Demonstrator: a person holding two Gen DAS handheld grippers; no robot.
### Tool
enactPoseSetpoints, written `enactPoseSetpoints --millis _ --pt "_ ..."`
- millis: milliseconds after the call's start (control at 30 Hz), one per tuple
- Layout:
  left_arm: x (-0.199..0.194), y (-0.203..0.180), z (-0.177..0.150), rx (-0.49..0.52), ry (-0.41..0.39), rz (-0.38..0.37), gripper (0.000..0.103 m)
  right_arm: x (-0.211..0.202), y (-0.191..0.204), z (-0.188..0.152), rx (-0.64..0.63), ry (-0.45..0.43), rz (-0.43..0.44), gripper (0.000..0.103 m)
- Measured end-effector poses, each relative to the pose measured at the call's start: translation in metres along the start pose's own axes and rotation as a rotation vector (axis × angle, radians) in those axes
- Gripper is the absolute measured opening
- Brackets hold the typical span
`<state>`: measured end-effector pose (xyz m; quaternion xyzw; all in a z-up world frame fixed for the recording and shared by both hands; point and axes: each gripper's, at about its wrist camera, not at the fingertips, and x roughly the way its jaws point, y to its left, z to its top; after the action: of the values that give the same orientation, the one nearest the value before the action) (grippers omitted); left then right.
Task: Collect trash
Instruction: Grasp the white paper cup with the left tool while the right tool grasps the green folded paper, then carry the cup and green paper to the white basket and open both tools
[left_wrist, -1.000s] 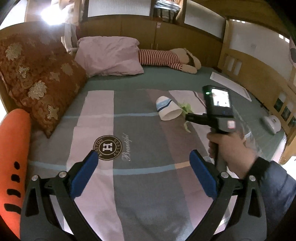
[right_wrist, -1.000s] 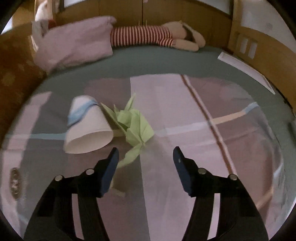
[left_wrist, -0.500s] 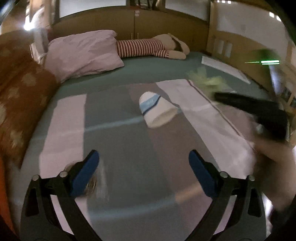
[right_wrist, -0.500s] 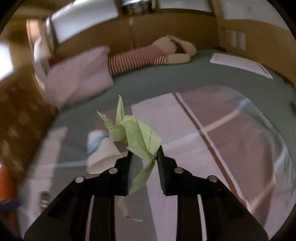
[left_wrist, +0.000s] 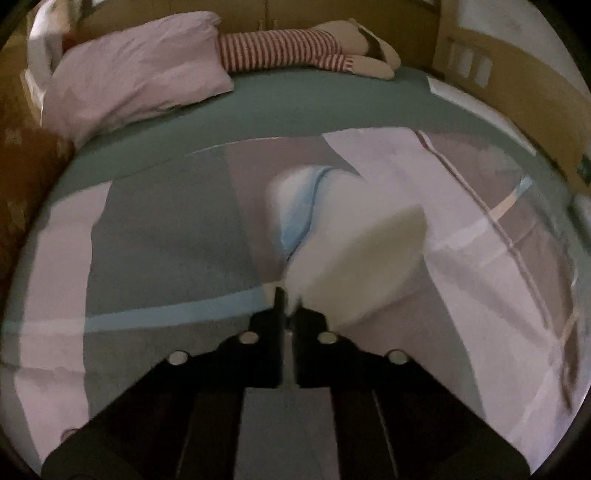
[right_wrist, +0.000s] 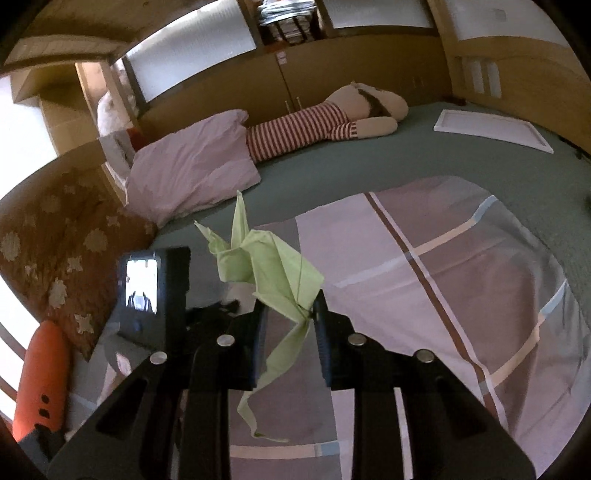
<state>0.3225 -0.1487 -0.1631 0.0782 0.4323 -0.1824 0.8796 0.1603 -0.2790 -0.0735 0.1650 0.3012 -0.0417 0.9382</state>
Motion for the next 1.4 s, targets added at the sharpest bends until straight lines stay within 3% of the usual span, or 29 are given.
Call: enactPoseSetpoints --millis 133,267,433,567,733,867,1400 --pt "-0.048 0.007 -0.013 0.002 -0.053 -0.016 0.003 -0.009 0.006 0.002 -0.026 0.004 0.03 0.025" --pt "-0.128 0.02 -0.039 -0.018 -0.089 -0.013 0.003 -0.038 0.031 -0.011 -0.106 -0.007 0.055 0.025" --pt "-0.23 0.048 -0.095 -0.153 -0.111 -0.029 0.004 -0.088 0.057 -0.052 -0.191 -0.019 0.084 0.025" --pt "-0.279 0.052 -0.15 -0.209 -0.156 -0.006 0.004 -0.127 0.071 -0.09 -0.252 -0.03 0.088 0.025" --pt "-0.29 0.047 -0.193 -0.219 -0.13 -0.007 0.004 -0.149 0.071 -0.107 -0.243 -0.036 0.085 0.025" --pt "-0.295 0.039 -0.194 -0.168 -0.159 0.028 0.004 -0.15 0.076 -0.108 -0.267 -0.037 0.071 0.025" --pt "-0.283 0.033 -0.196 -0.135 -0.129 0.041 0.004 -0.147 0.075 -0.109 -0.268 -0.029 0.059 0.025"
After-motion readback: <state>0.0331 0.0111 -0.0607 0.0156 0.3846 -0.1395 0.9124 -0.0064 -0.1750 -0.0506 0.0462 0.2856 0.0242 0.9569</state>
